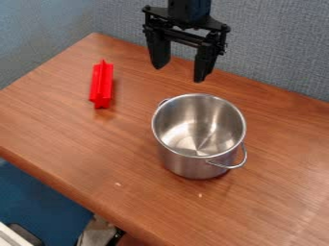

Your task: Put the red object in the metal pot

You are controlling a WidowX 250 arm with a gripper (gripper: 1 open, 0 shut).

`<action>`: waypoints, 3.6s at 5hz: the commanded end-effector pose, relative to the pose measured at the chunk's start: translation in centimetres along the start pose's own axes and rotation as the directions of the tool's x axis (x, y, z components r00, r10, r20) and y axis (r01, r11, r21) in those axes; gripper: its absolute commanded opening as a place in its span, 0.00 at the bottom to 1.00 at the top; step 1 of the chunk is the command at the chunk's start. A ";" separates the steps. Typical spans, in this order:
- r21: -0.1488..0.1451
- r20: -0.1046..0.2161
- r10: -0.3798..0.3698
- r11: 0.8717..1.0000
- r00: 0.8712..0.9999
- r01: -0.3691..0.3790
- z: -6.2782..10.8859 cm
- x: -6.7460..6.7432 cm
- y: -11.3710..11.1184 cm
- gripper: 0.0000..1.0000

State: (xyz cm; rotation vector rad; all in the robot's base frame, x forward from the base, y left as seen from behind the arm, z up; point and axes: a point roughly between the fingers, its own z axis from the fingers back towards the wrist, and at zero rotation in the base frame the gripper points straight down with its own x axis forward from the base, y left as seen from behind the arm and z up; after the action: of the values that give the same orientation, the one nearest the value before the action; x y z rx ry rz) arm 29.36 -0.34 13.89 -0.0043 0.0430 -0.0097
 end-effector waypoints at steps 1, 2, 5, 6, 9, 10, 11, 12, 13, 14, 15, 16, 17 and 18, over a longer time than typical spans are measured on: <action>0.004 0.001 0.017 1.000 1.000 -0.017 -0.8 0.0 -0.2 1.00; -0.022 0.005 0.101 0.995 0.995 -0.101 -2.9 1.6 1.8 1.00; -0.008 0.150 0.298 0.954 0.943 -0.301 -2.0 3.6 12.1 1.00; -0.010 0.195 0.257 0.965 0.946 -0.261 -4.2 4.4 15.2 1.00; -0.008 0.227 0.357 0.931 0.906 -0.365 -8.6 3.0 19.3 1.00; -0.005 0.247 0.368 0.926 0.896 -0.379 -9.2 2.6 18.4 1.00; -0.008 0.263 0.373 0.923 0.890 -0.385 -9.5 2.2 17.5 1.00; -0.046 0.280 0.428 0.900 0.860 -0.433 -10.5 2.5 19.1 1.00; -0.076 0.290 0.477 0.875 0.829 -0.477 -11.3 2.7 20.4 1.00; -0.103 0.299 0.522 0.850 0.799 -0.517 -12.1 2.7 21.4 1.00; -0.073 0.309 0.449 0.890 0.838 -0.450 -10.7 3.6 20.1 1.00; -0.046 0.320 0.371 0.925 0.871 -0.377 -9.3 4.4 18.7 1.00; -0.012 0.303 0.398 0.910 0.866 -0.414 -7.8 4.0 19.0 1.00; 0.018 0.287 0.420 0.896 0.861 -0.443 -6.1 3.4 19.5 1.00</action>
State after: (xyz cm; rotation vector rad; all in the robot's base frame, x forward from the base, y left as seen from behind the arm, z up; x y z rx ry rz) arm 31.80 18.60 4.42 0.0555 -0.1545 0.4476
